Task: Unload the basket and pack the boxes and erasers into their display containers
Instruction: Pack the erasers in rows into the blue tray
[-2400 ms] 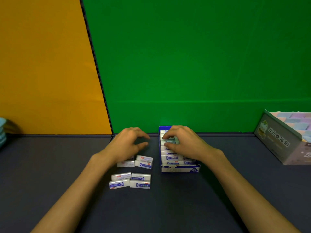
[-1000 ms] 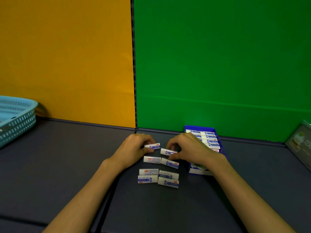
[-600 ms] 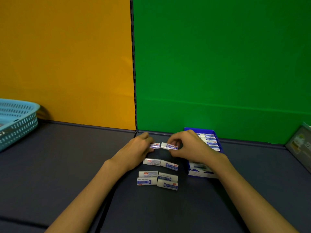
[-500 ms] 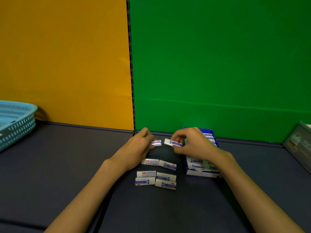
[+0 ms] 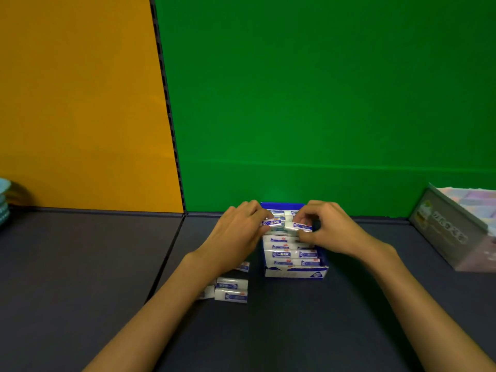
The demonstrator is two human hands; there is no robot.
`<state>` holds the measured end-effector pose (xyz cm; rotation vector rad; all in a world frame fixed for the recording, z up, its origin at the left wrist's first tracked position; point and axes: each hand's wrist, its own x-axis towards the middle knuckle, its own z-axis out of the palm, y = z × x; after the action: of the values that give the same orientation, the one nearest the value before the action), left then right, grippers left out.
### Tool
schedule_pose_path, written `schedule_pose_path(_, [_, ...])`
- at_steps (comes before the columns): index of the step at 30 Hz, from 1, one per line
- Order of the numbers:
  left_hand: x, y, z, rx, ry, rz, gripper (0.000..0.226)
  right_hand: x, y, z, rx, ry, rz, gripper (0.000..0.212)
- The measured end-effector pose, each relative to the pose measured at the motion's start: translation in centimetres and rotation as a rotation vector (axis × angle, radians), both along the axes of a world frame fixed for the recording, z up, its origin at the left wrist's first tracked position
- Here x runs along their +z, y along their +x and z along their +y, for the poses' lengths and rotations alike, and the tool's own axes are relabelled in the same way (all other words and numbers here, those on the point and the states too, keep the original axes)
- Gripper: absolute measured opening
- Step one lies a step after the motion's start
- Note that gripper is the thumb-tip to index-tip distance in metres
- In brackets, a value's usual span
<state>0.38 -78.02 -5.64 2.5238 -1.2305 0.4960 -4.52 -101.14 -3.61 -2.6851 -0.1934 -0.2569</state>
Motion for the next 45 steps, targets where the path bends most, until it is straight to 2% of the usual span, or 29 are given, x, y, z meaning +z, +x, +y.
schedule_pose_path(7, [-0.7,-0.4,-2.5,0.030,0.101,-0.044,0.034,-1.1,-0.7,-1.6,0.038,-0.079,0.004,0.020])
schedule_pose_path(18, [-1.0,-0.9,-4.1,0.097,0.215,-0.058,0.034,-2.2,-0.5,-1.8,0.072,-0.141,-0.027,0.028])
schedule_pose_path(45, [-1.4,-0.1,-3.8,0.035,0.117,0.074,0.028,-2.6,-0.6,-1.9,0.080,-0.094,-0.028,0.033])
